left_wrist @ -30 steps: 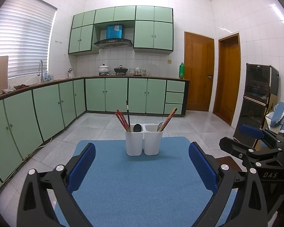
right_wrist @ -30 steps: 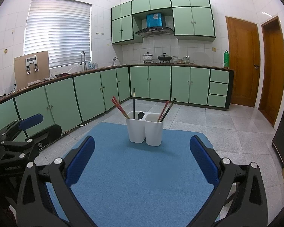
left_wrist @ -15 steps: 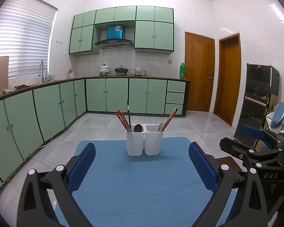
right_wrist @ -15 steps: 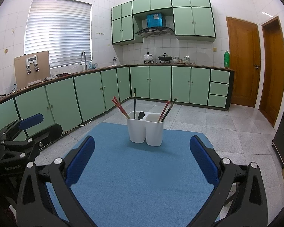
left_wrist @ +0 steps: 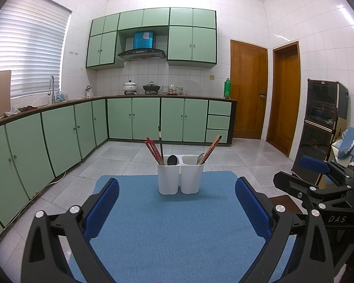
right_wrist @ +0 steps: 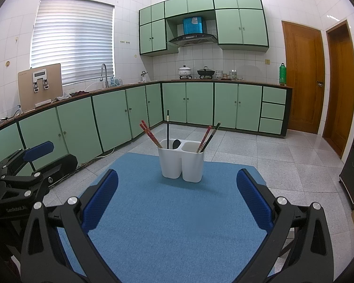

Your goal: Organize utensils

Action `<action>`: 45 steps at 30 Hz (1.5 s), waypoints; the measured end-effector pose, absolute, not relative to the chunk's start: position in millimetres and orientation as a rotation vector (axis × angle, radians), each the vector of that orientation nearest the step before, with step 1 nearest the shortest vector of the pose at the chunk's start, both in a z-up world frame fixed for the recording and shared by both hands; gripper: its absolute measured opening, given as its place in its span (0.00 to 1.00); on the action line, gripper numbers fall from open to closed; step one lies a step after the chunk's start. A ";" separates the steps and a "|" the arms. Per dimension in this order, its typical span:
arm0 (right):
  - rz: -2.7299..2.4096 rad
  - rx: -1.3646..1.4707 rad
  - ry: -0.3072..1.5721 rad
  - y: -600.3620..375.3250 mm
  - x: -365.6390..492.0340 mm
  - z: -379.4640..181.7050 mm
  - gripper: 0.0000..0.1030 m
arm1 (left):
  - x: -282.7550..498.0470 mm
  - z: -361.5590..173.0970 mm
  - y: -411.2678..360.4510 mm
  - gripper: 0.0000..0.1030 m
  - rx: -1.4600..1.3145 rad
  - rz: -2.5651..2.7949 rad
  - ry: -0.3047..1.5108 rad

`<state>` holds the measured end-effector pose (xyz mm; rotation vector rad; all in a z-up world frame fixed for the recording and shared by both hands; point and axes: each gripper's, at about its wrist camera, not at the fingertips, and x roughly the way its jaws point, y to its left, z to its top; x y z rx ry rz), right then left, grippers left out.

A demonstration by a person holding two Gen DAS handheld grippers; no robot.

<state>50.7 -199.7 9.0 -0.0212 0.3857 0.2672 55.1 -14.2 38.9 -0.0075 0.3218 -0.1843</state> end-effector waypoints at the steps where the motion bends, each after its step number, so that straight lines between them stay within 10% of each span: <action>1: 0.268 -0.021 0.385 -200.1 50.6 9.1 0.95 | 55.0 39.0 -14.1 0.94 -0.007 -0.184 0.322; 45: 0.271 -0.013 0.391 -198.2 50.0 7.6 0.95 | 59.4 40.2 -17.7 0.94 -0.018 -0.194 0.333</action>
